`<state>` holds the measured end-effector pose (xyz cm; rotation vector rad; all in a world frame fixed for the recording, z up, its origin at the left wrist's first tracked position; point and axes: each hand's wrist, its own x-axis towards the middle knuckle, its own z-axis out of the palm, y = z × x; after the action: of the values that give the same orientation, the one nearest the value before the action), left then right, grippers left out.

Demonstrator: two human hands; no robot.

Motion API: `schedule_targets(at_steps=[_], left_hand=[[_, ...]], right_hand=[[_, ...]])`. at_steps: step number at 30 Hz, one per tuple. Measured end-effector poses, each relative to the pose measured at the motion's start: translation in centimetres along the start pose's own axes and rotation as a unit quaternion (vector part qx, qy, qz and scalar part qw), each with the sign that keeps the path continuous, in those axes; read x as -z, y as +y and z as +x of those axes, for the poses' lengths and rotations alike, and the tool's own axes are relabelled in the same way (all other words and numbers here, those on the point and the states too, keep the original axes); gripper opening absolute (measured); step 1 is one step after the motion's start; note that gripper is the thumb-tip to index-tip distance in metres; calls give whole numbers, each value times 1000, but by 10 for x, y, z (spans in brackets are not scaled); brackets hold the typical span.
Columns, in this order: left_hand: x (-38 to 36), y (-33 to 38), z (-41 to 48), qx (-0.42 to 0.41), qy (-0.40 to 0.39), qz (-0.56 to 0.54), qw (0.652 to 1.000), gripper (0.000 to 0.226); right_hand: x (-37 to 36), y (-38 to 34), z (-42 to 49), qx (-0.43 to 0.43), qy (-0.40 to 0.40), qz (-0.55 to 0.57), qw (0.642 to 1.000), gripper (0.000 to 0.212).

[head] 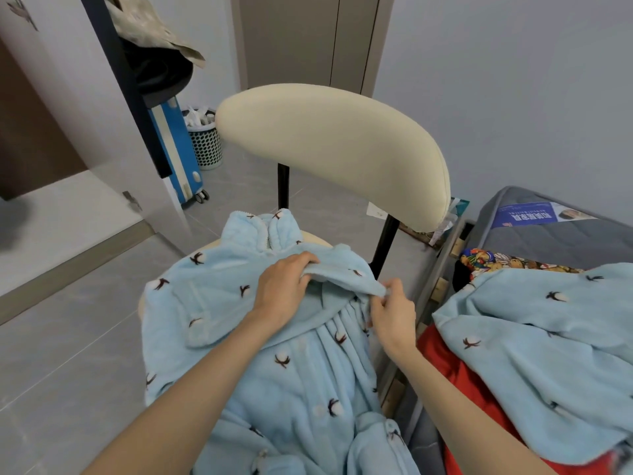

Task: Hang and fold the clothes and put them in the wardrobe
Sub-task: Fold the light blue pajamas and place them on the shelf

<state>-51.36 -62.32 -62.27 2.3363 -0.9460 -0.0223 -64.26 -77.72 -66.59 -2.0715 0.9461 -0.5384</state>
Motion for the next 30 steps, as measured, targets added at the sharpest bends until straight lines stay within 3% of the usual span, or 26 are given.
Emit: schedule_targets(at_steps=[2, 3, 6, 8, 10, 13, 18, 21, 25, 27, 30], left_hand=[[0, 0, 0, 3, -2, 2, 1000, 25], [-1, -1, -1, 8, -2, -1, 1000, 25], [-1, -4, 0, 26, 6, -9, 1000, 21], [-2, -6, 3, 33, 15, -14, 999, 20], [-4, -7, 5, 34, 8, -14, 999, 19], [-5, -10, 5, 26, -7, -9, 1000, 20], [-4, -16, 0, 16, -9, 0, 1000, 21], [-6, -22, -8, -16, -17, 4, 1000, 41], [-12, -36, -32, -32, -137, 158, 977, 80], [-9, -47, -46, -16, -161, 228, 960, 88], [3, -60, -63, 5, -163, 261, 951, 85]], right_hand=[[-8, -4, -4, -88, 25, 146, 985, 16], [-12, -4, -7, -79, 21, 157, 984, 19], [-17, 3, -13, 91, -99, -8, 991, 21], [-21, 11, -10, 198, -161, -153, 955, 29], [-24, 12, -4, 223, -154, -220, 937, 35], [-30, 3, 5, 221, -119, -251, 935, 27], [-25, -1, 5, 267, -109, -210, 934, 16], [-12, 11, 0, 327, -141, -266, 896, 25], [1, 12, 0, 257, -233, -350, 870, 30], [6, -1, -4, 255, -200, -328, 887, 25], [8, -20, -12, 365, -74, -228, 900, 18]])
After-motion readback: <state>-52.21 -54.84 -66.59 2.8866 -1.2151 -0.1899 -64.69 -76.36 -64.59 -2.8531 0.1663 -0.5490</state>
